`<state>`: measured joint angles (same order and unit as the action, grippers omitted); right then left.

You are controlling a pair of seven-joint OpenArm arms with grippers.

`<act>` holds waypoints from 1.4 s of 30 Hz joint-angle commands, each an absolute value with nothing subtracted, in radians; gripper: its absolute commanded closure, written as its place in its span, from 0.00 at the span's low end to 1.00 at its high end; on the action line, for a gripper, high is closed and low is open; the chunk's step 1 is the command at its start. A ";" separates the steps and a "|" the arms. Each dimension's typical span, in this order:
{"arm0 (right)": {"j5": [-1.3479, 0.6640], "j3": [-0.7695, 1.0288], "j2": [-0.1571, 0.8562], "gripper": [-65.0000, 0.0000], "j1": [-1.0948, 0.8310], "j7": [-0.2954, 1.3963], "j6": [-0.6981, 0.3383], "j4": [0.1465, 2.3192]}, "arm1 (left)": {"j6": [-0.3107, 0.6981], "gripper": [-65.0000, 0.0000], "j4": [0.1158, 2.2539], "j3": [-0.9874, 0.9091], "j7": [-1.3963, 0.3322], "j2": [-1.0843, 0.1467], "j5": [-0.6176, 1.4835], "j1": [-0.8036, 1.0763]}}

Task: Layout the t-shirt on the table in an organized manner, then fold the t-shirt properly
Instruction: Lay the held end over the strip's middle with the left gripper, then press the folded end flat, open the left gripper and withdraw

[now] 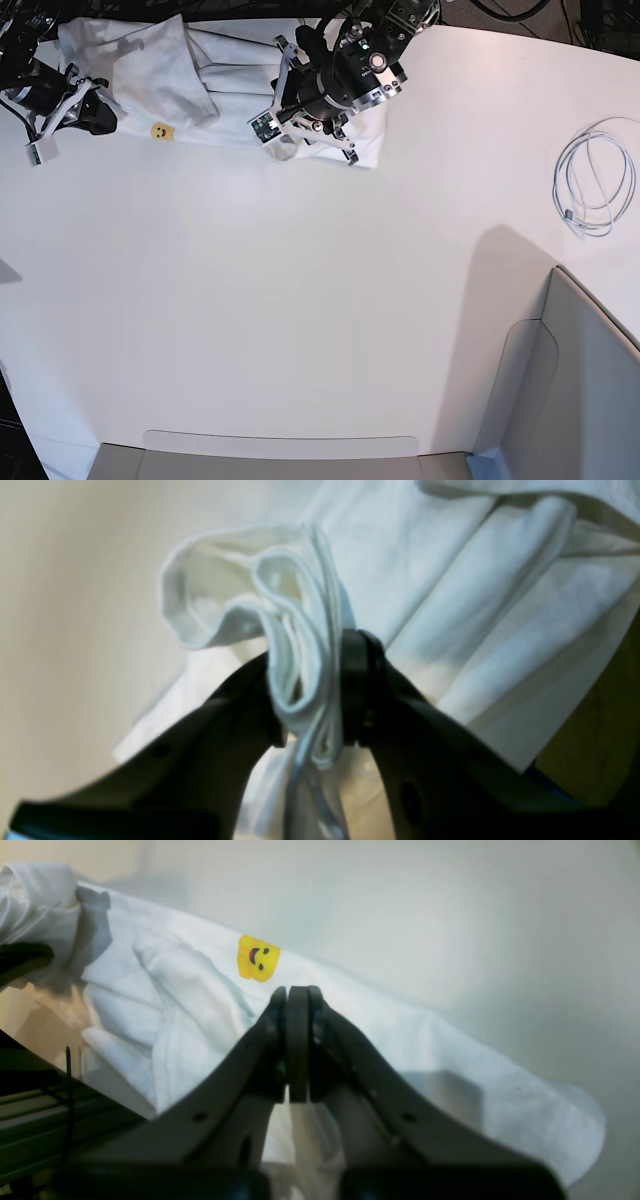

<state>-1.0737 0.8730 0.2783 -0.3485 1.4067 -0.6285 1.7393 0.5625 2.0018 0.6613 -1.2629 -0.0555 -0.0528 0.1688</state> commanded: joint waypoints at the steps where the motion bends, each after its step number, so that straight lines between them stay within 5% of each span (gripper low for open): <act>1: -1.095 0.878 0.295 1.00 -0.344 1.396 -0.630 1.750 | 0.561 0.77 2.026 0.667 -1.253 -0.047 -0.050 0.166; 7: -1.093 0.878 0.295 1.00 -0.344 1.396 -0.630 1.750 | 0.562 0.75 2.028 0.667 -1.253 -0.047 -0.045 0.189; 16: -1.093 0.878 0.298 1.00 -0.344 1.396 -0.630 1.750 | 0.562 0.58 2.028 0.668 -1.254 -0.053 -0.051 0.200; 42: -1.093 0.878 0.305 1.00 -0.326 1.396 -0.630 1.653 | 0.562 0.58 2.048 0.665 -1.241 0.038 -0.044 0.150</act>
